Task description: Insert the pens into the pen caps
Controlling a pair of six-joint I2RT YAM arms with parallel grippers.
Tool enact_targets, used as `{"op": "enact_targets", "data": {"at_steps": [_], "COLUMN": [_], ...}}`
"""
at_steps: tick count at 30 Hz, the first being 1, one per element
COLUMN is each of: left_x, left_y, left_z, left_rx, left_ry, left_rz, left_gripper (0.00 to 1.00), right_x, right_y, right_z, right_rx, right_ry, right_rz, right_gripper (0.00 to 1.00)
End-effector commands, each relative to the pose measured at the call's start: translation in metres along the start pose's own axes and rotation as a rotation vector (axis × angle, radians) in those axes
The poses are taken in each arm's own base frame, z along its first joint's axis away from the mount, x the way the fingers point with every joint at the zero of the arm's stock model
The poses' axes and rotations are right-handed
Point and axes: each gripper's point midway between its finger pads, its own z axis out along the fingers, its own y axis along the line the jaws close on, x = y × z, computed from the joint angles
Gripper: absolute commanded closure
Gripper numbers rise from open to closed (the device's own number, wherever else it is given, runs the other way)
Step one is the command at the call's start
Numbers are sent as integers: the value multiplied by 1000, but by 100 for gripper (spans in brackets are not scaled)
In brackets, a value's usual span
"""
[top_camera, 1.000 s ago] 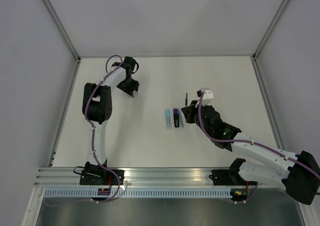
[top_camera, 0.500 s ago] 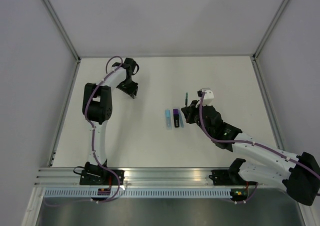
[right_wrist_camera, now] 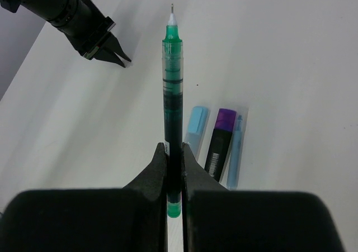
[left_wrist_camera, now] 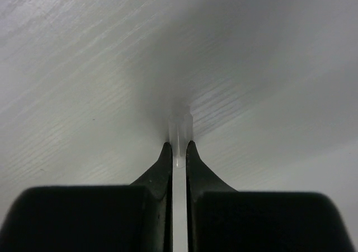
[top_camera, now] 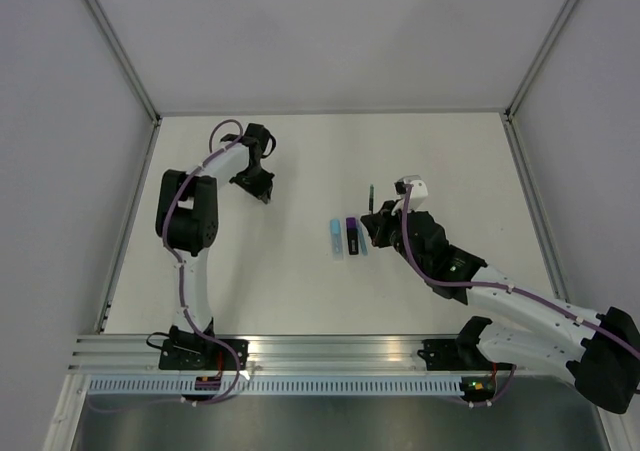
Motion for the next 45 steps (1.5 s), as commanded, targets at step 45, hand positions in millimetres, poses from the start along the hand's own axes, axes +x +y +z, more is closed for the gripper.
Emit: {"op": "enact_targets", "data": {"at_steps": [45], "left_x": [151], "left_y": [14], "left_z": [-337], "left_rx": [1763], "left_ry": [-162], "left_rz": [751], "left_gripper": [98], "right_x": [24], "right_y": [113], "right_z": [-13], "right_rx": [-676], "right_ry": [70], "right_rz": [-9], "right_gripper": [100]}}
